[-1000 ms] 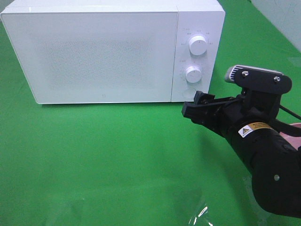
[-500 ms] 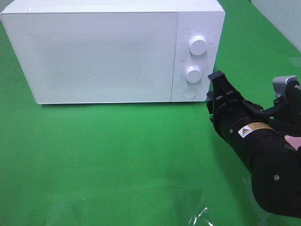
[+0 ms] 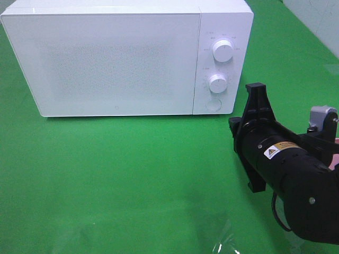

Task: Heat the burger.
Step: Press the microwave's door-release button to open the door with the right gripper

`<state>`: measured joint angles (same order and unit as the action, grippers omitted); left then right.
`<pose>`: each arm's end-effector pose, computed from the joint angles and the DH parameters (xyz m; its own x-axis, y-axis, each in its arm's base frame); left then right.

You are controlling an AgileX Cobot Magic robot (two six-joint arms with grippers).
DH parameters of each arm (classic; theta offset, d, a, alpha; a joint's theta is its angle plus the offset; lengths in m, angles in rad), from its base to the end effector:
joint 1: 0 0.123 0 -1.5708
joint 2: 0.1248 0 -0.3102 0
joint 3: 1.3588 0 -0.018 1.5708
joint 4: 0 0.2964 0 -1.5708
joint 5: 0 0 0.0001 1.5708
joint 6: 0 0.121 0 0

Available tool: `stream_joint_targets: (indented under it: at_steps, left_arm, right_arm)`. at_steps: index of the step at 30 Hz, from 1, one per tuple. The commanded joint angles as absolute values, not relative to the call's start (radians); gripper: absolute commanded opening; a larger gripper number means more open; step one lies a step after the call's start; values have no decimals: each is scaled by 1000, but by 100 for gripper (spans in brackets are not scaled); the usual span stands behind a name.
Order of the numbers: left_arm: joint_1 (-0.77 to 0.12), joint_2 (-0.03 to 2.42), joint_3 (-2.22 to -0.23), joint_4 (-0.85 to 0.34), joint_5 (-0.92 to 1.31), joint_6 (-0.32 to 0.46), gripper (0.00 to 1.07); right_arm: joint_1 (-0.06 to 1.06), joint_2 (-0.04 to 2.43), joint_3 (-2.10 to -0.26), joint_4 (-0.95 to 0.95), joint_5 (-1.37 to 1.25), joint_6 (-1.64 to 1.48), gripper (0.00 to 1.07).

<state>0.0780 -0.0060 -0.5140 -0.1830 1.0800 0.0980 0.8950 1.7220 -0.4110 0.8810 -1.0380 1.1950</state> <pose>0.0332 -0.0169 0.2899 -0.4470 -0.0241 -0.8942 0.0710 0.9955 -0.0623 0.2413 0.1725 0.1135 -0.1545 0.9835 -0.0936 0.2751 0.1338 0.9521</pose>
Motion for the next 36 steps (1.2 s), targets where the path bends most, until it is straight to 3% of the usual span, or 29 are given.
stream_joint_targets:
  at_steps: [1, 36]
  left_arm:
    - [81, -22, -515, -186, 1069, 92, 97]
    - [81, -21, -515, -186, 1069, 92, 97]
  right_arm:
    - [856, 1727, -421, 825, -1019, 1211, 0]
    - [602, 2047, -743, 570, -903, 1445, 0]
